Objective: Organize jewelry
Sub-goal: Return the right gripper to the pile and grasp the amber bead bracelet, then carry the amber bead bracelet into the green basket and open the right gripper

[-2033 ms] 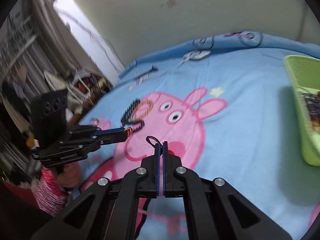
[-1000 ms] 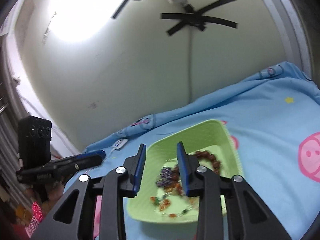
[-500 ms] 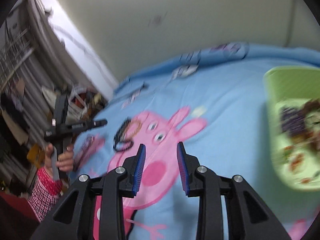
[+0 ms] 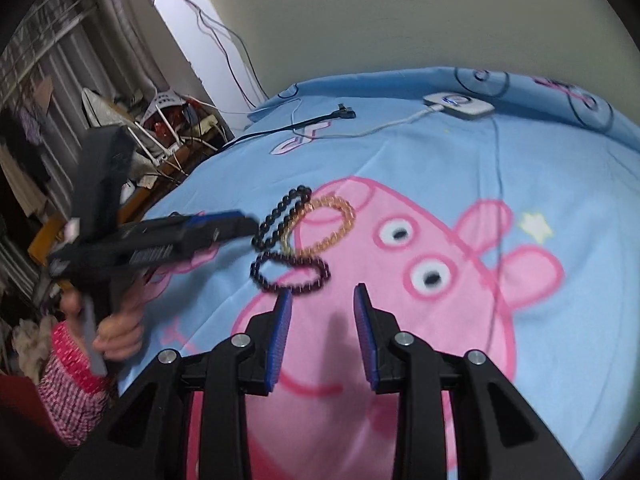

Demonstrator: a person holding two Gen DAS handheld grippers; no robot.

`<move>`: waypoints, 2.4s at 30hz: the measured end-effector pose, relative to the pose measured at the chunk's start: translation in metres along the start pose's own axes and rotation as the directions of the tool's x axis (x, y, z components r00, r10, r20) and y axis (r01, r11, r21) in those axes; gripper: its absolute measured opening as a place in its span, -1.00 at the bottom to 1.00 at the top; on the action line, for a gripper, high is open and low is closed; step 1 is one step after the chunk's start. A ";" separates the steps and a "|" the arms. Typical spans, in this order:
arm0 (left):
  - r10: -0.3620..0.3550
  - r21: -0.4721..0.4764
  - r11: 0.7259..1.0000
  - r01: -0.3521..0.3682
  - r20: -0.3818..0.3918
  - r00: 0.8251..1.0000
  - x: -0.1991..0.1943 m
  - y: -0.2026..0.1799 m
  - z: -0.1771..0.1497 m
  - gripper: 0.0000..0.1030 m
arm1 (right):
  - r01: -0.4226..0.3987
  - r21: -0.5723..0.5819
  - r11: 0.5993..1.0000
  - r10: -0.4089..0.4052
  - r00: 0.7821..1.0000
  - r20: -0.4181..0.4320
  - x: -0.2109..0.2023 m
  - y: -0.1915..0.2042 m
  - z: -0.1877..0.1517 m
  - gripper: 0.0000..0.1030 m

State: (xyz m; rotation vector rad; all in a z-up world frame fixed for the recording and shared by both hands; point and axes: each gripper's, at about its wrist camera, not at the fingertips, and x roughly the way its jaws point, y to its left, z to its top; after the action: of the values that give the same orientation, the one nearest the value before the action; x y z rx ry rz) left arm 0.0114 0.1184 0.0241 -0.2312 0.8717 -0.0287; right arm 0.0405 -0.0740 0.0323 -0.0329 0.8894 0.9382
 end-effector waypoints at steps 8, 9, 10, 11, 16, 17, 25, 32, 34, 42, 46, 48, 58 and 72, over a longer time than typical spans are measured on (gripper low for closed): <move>0.059 0.102 0.993 -0.055 -0.034 0.998 0.013 -0.025 -0.018 -0.35 | 0.086 -0.022 0.996 -0.086 0.996 -0.007 0.052 -0.004 0.043 -0.76; 0.067 0.102 0.993 -0.063 -0.028 0.997 0.013 -0.026 -0.018 -0.34 | 0.090 -0.032 0.995 -0.091 0.996 -0.013 0.062 -0.005 0.048 -0.78; 0.080 0.107 0.991 -0.077 -0.028 0.996 0.014 -0.028 -0.017 -0.35 | 0.091 -0.036 0.995 -0.092 0.996 -0.022 0.067 -0.005 0.049 -1.00; 0.091 0.112 0.990 -0.087 -0.026 0.996 0.014 -0.030 -0.017 -0.36 | 0.087 -0.044 0.995 -0.090 0.994 -0.058 0.077 -0.007 0.050 -1.00; 0.068 0.137 0.989 -0.064 -0.022 0.997 0.013 -0.039 -0.023 -0.87 | 0.080 -0.061 0.995 -0.084 0.994 -0.070 0.058 -0.017 0.035 -1.00; 0.056 0.143 0.988 -0.052 -0.025 0.998 0.012 -0.042 -0.025 -0.87 | 0.077 -0.052 0.996 -0.080 0.994 -0.067 0.051 -0.019 0.031 -1.00; -0.081 0.208 0.973 0.097 -0.085 0.993 0.016 -0.084 -0.033 -0.87 | 0.012 0.109 0.994 -0.010 1.000 -0.012 -0.024 -0.053 -0.033 -1.00; -0.184 0.275 0.937 0.214 -0.132 0.974 0.023 -0.144 -0.025 -0.87 | -0.015 0.247 0.969 -0.020 0.990 0.141 -0.099 -0.085 -0.071 -1.00; -0.195 0.299 0.926 0.230 -0.143 0.970 0.025 -0.161 -0.023 -0.87 | -0.023 0.282 0.959 -0.031 0.983 0.183 -0.116 -0.094 -0.077 -1.00; -0.187 0.414 0.878 0.239 -0.163 0.969 0.030 -0.227 -0.010 -0.86 | -0.056 0.345 0.937 -0.049 0.956 0.290 -0.174 -0.113 -0.095 -1.00; -0.242 0.470 0.838 0.278 -0.138 0.961 0.018 -0.255 -0.003 -0.59 | -0.068 0.330 0.942 -0.044 0.946 0.323 -0.190 -0.115 -0.089 -1.00; -0.262 0.509 0.812 0.285 -0.119 0.958 0.014 -0.271 -0.001 -0.34 | -0.071 0.322 0.944 -0.044 0.940 0.337 -0.197 -0.116 -0.086 -1.00; -0.308 0.611 0.733 0.300 -0.097 0.947 0.017 -0.329 0.020 -0.86 | -0.085 0.261 0.962 -0.033 0.908 0.417 -0.240 -0.118 -0.061 -1.00; -0.316 0.558 0.756 0.342 -0.146 0.937 0.067 -0.374 0.084 -0.86 | 0.042 0.376 0.926 -0.213 0.879 0.427 -0.253 -0.195 -0.045 -1.00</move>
State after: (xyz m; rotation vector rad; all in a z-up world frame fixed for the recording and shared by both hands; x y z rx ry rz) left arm 0.1439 -0.2378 0.1053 0.1950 0.8174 -0.6295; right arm 0.0803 -0.3846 0.1075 0.4271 0.5886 0.6054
